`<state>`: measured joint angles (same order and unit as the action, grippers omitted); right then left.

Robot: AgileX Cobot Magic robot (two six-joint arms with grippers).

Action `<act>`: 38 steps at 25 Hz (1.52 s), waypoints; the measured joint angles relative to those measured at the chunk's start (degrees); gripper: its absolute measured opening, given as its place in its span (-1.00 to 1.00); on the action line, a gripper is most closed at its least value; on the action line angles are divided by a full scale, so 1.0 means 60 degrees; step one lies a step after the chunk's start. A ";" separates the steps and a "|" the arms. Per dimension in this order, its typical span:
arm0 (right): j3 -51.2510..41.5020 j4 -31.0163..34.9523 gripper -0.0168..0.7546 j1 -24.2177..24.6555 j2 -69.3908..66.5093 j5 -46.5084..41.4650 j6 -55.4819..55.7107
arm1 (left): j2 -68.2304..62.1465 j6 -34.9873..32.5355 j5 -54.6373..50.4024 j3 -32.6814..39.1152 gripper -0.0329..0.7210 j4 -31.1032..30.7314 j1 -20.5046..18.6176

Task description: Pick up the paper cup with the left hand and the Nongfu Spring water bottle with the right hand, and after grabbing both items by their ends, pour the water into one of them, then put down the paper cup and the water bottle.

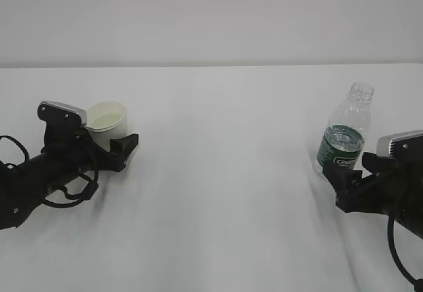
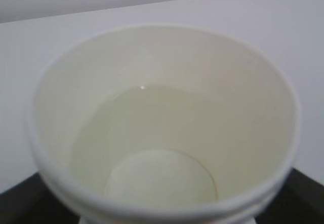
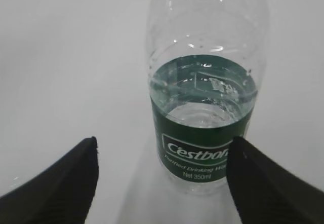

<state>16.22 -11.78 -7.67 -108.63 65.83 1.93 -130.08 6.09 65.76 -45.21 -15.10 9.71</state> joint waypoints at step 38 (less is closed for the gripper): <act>-0.0660 -0.0053 0.57 0.0000 0.0974 0.0000 0.0306 | 0.2171 0.0921 0.0000 0.2976 0.70 0.0913 0.0000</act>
<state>12.26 -12.10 -7.67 -102.79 65.83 3.76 -117.05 11.62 65.76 -27.35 -9.62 9.71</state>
